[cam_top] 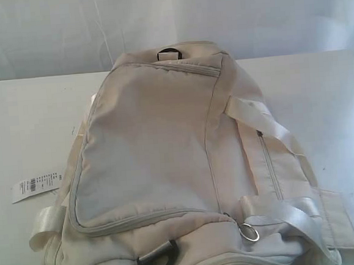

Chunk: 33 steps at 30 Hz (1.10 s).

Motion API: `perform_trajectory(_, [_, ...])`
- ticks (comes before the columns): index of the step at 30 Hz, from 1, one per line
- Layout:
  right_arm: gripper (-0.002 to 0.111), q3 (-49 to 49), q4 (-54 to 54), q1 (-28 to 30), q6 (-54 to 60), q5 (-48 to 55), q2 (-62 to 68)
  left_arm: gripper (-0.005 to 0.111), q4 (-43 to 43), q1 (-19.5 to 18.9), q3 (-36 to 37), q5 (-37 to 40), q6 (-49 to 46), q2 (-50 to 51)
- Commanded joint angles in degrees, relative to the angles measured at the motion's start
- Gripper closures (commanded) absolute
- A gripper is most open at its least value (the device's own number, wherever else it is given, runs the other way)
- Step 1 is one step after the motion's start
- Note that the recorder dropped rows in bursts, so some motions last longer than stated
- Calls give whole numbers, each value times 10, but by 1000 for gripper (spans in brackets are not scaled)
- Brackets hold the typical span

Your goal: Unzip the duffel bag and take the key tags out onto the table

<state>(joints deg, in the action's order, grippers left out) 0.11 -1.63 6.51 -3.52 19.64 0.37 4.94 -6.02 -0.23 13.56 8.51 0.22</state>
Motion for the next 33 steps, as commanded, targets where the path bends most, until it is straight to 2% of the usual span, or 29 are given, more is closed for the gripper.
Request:
perform_trajectory(1, [108,-1,-3,-8,-1,-5,-4,107,-2,0,2,-19,-3,-2])
perform_trajectory(4, [108,-1,-3,-8,-1,-5,-4,107,-2,0,2,-98,-26,-2])
perform_trajectory(8, [108,-1,-3,-8,-1,-5,-4,107,-2,0,2,-256,-45,-2])
perform_trajectory(15, [108,-1,-3,-8,-1,-5,-4,107,-2,0,2,-413,-44,-2])
perform_trajectory(23, [108,-1,-3,-8,-1,-5,-4,107,-19,0,2,-629,106,-2])
perform_trajectory(27, [108,-1,-3,-8,-1,-5,-4,107,-55,0,-22,-638,191,-2])
perform_trajectory(31, [108,-1,-3,-8,-1,-5,-4,107,-90,0,-118,-504,183,17])
perform_trajectory(33, [108,-1,-4,-8,-1,-5,-4,107,-73,0,-183,-394,183,50])
